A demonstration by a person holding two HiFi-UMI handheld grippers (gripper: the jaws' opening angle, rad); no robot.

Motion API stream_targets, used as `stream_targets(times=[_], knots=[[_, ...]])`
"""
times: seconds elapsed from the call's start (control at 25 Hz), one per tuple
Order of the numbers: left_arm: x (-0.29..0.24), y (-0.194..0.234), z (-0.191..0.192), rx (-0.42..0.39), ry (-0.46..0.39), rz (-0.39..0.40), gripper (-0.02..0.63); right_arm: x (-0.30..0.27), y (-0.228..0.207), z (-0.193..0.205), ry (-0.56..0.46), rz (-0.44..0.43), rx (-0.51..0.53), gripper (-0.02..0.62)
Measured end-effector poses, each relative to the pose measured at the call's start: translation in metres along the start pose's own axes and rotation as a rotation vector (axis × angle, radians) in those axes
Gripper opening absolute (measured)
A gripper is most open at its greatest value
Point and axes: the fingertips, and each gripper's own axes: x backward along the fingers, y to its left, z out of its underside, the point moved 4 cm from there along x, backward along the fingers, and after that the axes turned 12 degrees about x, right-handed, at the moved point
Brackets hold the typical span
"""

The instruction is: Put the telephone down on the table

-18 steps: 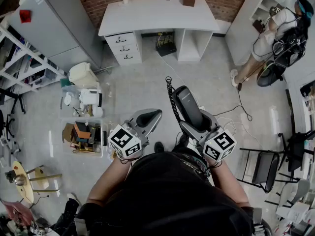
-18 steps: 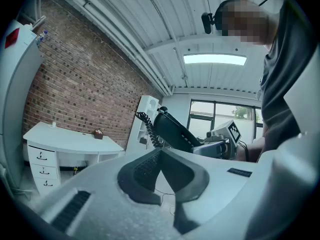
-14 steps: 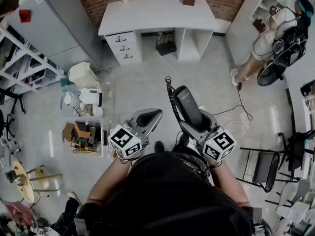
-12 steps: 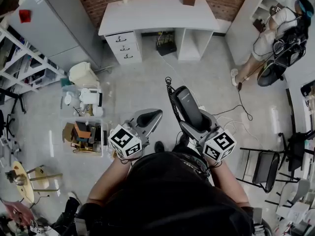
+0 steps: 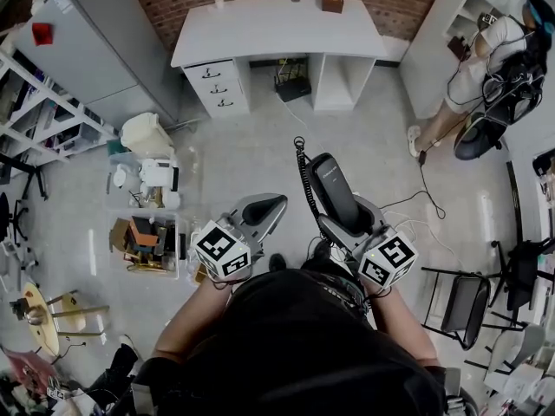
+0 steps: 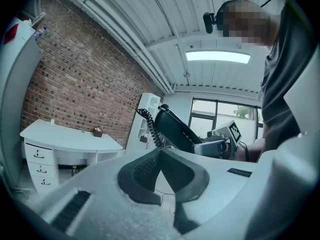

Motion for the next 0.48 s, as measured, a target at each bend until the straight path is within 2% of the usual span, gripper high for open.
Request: stream_targets(times=[0.48], knots=[[-0.124,-0.015,-0.015,-0.026,-0.015,-0.017,0.006,0.04,-0.116,-0.011,-0.009,-0.03,0.02,0.282]])
